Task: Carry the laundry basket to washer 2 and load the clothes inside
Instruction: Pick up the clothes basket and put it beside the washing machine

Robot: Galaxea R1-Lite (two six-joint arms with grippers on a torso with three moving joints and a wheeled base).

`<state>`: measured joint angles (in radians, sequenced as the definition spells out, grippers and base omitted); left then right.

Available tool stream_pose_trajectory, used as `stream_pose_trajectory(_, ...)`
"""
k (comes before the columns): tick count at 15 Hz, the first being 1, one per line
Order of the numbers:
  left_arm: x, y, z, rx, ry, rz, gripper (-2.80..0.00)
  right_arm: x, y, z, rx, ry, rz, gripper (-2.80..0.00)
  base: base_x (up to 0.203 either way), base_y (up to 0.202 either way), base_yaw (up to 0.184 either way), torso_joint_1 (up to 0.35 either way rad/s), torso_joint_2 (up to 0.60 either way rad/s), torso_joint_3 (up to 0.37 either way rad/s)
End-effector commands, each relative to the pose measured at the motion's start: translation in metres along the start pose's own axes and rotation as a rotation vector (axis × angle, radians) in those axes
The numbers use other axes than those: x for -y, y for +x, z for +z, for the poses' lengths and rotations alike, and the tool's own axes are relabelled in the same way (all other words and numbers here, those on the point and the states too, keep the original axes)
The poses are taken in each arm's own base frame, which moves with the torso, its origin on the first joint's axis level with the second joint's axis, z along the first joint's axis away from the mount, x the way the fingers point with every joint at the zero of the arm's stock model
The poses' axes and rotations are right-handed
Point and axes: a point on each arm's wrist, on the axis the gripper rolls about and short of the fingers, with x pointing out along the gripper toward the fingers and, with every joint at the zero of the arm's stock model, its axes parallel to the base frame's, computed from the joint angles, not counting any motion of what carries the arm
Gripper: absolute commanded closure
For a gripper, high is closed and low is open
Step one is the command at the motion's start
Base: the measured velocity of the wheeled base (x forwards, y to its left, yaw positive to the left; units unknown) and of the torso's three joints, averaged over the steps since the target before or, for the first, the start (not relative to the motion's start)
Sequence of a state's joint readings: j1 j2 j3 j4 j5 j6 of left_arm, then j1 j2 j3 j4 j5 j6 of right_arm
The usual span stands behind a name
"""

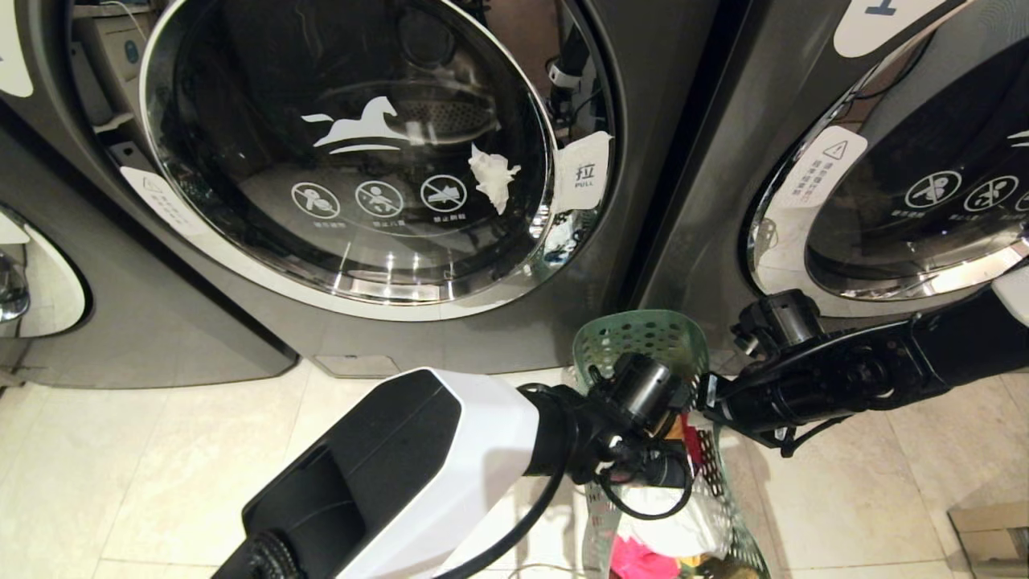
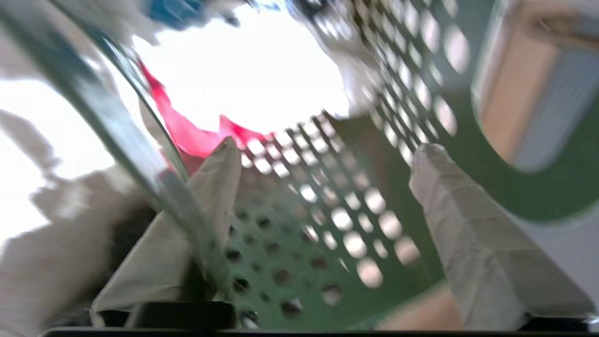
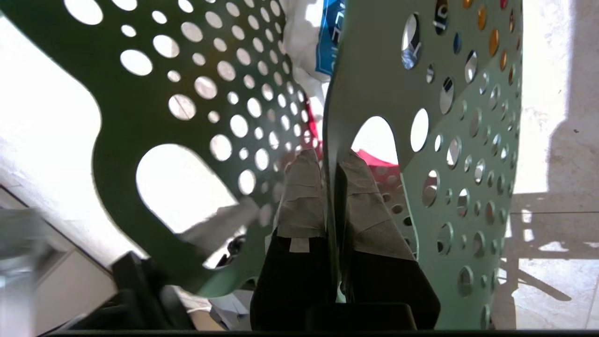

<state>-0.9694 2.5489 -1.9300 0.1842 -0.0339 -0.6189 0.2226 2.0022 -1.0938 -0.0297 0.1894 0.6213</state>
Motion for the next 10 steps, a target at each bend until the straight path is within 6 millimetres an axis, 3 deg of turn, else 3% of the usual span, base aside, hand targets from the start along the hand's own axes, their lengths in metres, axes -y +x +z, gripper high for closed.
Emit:
stream_pose_trajectory(1, -0.003, 0.002, 0.000, 0.041, 0.009, 0.070, -2.80, 0.005, 0.009, 0.001, 0.007, 0.008, -0.004, 0.00, 0.000, 0.000, 0.000, 0.000, 0.00, 0.000)
stream_pose_trajectory(6, -0.015, 0.006, 0.001, 0.154, 0.012, 0.280, -2.80, 0.023, 0.021, 0.000, -0.020, 0.039, -0.045, 0.00, 0.000, 0.000, 0.000, 0.000, 0.00, 0.000)
stream_pose_trajectory(10, -0.017, -0.003, 0.012, 0.224, -0.004, 0.333, -2.80, 0.037, 0.027, 0.007, -0.004, 0.027, -0.059, 0.00, 0.000, 0.000, 0.000, 0.000, 0.00, 0.000)
